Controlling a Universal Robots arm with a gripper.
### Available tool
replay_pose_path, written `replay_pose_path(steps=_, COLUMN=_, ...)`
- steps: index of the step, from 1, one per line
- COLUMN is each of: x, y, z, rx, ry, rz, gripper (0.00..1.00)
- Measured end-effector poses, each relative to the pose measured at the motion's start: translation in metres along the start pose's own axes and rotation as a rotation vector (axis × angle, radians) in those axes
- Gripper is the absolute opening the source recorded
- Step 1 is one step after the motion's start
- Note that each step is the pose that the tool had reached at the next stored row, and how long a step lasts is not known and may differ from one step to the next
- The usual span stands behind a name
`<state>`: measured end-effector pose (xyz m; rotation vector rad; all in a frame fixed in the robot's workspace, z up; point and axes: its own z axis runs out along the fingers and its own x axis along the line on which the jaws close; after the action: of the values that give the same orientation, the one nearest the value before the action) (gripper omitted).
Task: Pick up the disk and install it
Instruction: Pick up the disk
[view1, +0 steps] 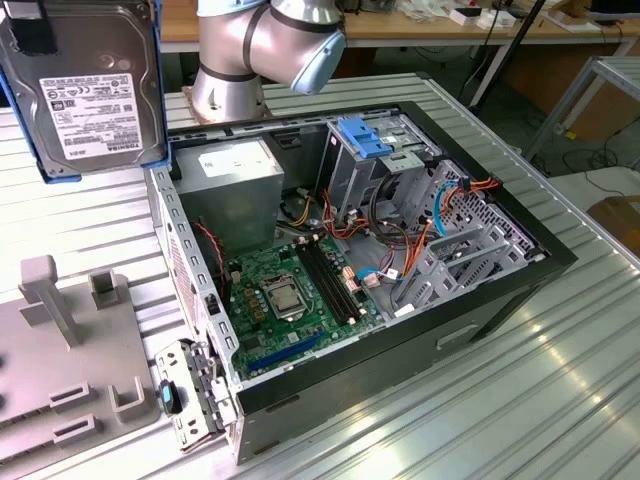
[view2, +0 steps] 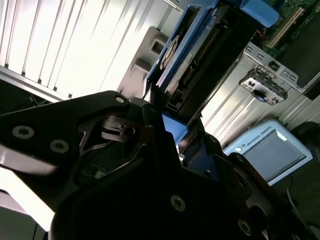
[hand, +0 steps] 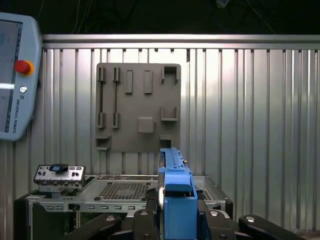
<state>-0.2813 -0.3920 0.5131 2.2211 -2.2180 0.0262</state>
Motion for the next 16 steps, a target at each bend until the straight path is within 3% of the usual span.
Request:
replay_pose_path(steps=4, x=0.0055, y=-0.0135, z=0.0011, rx=-0.0001, ry=0.0001, rz=0.0, gripper=0.37)
replay_pose_path(steps=8, x=0.006, y=-0.0283, z=0.002, rx=-0.0001, ry=0.0001, rz=0.0, gripper=0.37)
replay_pose_path(steps=12, x=0.006, y=-0.0477, z=0.0031, rx=-0.0002, ry=0.0001, rz=0.0, gripper=0.37)
replay_pose_path(steps=13, x=0.006, y=-0.0559, z=0.0035, rx=0.0, ry=0.0, rz=0.0, gripper=0.37)
replay_pose_path(steps=16, x=0.006, y=-0.0714, z=0.004, rx=-0.0001, ry=0.0001, rz=0.0, gripper=0.37)
